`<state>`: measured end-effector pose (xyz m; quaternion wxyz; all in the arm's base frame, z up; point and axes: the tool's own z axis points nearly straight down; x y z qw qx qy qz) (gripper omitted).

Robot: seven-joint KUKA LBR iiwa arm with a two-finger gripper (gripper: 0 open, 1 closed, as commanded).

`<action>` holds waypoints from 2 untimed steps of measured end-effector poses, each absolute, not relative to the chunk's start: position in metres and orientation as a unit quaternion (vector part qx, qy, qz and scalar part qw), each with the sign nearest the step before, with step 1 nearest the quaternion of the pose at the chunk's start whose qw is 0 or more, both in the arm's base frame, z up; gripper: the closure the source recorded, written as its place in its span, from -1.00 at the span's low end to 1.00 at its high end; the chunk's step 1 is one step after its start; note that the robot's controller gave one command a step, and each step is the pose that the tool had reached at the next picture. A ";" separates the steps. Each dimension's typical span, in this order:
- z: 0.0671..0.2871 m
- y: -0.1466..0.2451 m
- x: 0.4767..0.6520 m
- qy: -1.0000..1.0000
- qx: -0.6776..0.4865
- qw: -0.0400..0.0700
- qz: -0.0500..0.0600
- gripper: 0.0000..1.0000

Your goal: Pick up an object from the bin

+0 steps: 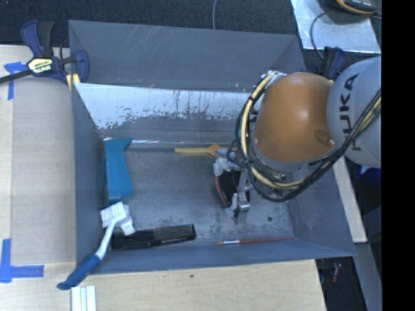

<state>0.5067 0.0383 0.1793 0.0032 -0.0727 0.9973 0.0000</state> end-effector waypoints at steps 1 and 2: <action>0.149 0.013 0.506 0.980 -0.201 0.002 0.000 -1.00; 0.093 -0.010 0.505 0.977 -0.215 0.007 -0.001 -1.00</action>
Offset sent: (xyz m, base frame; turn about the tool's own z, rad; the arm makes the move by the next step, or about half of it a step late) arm -0.0027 -0.0496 -0.0867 -0.2887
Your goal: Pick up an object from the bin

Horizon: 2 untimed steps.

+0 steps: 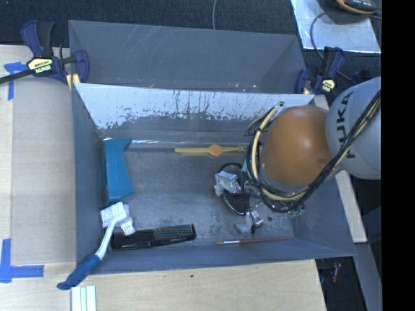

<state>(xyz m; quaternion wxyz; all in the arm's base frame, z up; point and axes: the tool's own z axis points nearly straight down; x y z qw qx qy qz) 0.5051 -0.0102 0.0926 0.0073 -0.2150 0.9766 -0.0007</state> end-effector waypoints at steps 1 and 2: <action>0.113 0.003 0.507 0.976 -0.216 0.007 -0.001 -1.00; 0.113 0.020 0.524 0.998 -0.066 0.008 0.000 -1.00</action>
Offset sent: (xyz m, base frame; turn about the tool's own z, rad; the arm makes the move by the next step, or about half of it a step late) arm 0.0323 0.0458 0.0172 0.5154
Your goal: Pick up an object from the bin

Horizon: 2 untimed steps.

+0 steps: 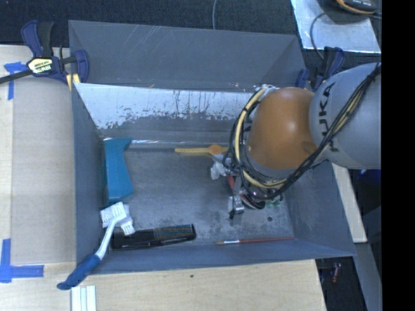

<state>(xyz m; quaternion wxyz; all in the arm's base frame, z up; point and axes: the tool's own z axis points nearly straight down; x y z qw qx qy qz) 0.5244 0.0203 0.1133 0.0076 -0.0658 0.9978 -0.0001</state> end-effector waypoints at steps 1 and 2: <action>0.116 -0.048 0.537 0.996 -0.083 0.011 0.000 -1.00; 0.087 -0.129 0.494 0.992 -0.129 0.011 0.000 -1.00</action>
Offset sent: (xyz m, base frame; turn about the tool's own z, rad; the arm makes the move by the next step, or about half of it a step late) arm -0.0304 -0.1464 -0.0273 -0.1287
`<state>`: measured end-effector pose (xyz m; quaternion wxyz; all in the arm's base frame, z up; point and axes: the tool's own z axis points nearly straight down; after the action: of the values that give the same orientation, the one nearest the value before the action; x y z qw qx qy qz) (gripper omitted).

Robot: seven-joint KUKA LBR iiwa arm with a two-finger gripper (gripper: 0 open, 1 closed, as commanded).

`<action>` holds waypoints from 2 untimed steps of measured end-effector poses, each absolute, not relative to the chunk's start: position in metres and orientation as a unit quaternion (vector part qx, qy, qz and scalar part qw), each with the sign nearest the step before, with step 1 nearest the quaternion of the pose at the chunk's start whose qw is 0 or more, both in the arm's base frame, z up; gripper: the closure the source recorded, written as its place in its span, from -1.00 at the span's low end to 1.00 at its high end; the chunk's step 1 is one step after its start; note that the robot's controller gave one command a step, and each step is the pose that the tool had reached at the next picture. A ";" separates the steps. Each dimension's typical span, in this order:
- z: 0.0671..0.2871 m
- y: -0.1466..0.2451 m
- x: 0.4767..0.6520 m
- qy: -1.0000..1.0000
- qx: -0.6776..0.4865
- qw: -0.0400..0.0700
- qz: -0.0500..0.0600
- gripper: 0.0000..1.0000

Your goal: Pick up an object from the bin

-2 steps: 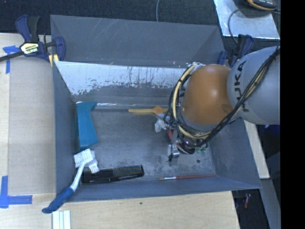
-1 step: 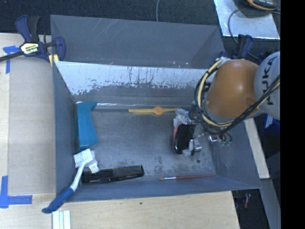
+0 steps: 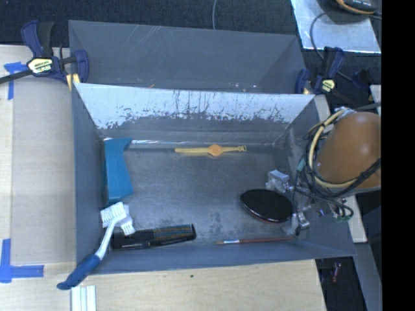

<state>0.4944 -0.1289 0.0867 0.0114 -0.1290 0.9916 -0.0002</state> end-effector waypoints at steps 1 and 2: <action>0.084 -0.110 0.507 0.994 -0.111 0.014 0.000 -1.00; 0.069 -0.086 0.493 0.996 -0.092 0.009 0.000 -1.00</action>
Offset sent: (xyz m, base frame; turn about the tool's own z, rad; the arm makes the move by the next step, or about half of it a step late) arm -0.0009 0.0414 -0.0167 0.0755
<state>0.4933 -0.0861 0.0692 0.0095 -0.0916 0.9957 -0.0003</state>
